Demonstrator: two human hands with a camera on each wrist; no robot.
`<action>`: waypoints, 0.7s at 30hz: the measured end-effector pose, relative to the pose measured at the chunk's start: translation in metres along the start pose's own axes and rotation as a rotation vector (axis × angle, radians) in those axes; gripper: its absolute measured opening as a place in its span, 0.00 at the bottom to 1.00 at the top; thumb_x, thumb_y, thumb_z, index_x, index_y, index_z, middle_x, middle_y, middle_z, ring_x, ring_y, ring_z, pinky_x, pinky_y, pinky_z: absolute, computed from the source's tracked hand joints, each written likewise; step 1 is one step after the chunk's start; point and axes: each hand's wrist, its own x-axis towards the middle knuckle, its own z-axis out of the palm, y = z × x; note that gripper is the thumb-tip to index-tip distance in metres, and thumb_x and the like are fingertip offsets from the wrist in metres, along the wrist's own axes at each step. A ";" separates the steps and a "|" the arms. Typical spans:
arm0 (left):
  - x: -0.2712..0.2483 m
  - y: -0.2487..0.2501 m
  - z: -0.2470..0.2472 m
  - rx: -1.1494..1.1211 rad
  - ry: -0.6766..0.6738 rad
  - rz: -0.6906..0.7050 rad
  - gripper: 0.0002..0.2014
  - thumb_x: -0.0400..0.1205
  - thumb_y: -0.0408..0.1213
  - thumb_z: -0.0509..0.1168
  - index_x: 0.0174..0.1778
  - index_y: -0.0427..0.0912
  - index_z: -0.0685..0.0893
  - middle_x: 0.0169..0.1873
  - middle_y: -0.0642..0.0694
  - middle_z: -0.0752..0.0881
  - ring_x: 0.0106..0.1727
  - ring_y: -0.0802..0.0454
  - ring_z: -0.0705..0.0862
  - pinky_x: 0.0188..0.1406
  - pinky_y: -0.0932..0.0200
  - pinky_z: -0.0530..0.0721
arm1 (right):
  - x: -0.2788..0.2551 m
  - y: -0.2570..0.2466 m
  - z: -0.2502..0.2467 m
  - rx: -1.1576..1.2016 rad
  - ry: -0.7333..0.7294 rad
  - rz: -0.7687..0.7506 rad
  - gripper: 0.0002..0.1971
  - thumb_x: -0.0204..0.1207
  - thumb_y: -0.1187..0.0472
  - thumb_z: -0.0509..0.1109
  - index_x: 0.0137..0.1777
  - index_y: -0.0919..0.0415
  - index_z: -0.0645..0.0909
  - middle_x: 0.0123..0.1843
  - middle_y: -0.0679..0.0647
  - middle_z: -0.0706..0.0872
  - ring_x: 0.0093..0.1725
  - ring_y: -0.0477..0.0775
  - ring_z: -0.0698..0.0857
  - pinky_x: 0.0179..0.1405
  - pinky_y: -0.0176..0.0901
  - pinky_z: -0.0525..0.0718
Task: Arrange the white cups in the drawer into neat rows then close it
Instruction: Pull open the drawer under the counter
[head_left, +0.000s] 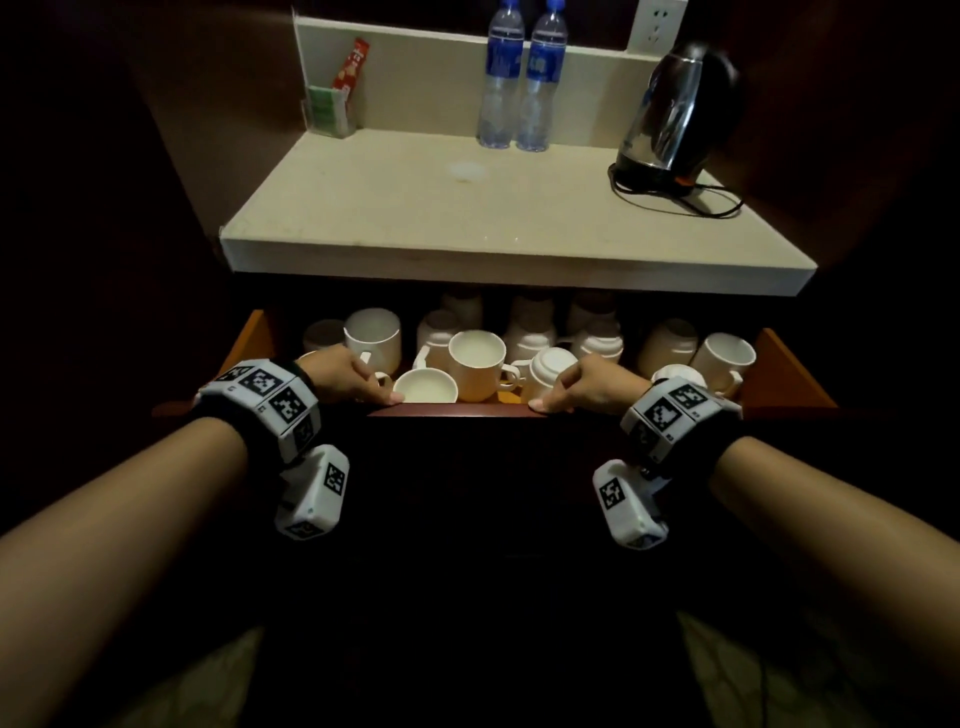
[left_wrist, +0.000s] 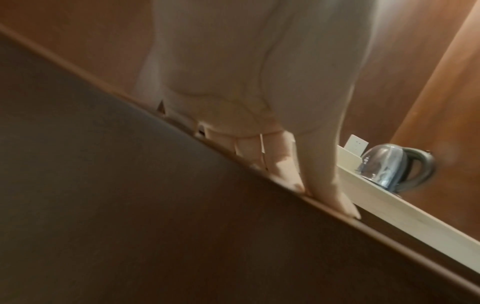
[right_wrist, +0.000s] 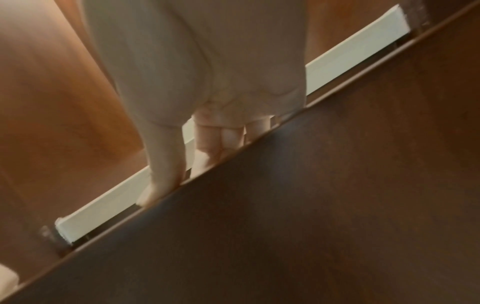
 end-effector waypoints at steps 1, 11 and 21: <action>-0.003 -0.001 0.001 -0.011 -0.007 0.000 0.23 0.69 0.46 0.77 0.12 0.44 0.77 0.24 0.46 0.77 0.33 0.52 0.75 0.37 0.60 0.69 | -0.002 0.001 0.002 -0.002 -0.001 0.007 0.17 0.68 0.56 0.79 0.24 0.59 0.78 0.25 0.49 0.76 0.28 0.43 0.72 0.23 0.26 0.68; -0.044 -0.001 0.011 -0.027 -0.113 -0.003 0.17 0.71 0.47 0.75 0.20 0.44 0.81 0.23 0.50 0.79 0.31 0.56 0.75 0.31 0.63 0.69 | -0.044 -0.001 0.013 -0.071 0.003 0.086 0.19 0.69 0.50 0.78 0.25 0.59 0.75 0.28 0.51 0.75 0.31 0.44 0.72 0.27 0.29 0.68; -0.079 0.006 0.019 0.066 -0.250 -0.027 0.13 0.75 0.45 0.72 0.28 0.42 0.83 0.21 0.53 0.81 0.25 0.61 0.78 0.18 0.72 0.73 | -0.072 0.008 0.028 -0.091 -0.071 0.095 0.17 0.68 0.52 0.79 0.25 0.57 0.78 0.29 0.49 0.79 0.36 0.46 0.75 0.42 0.38 0.69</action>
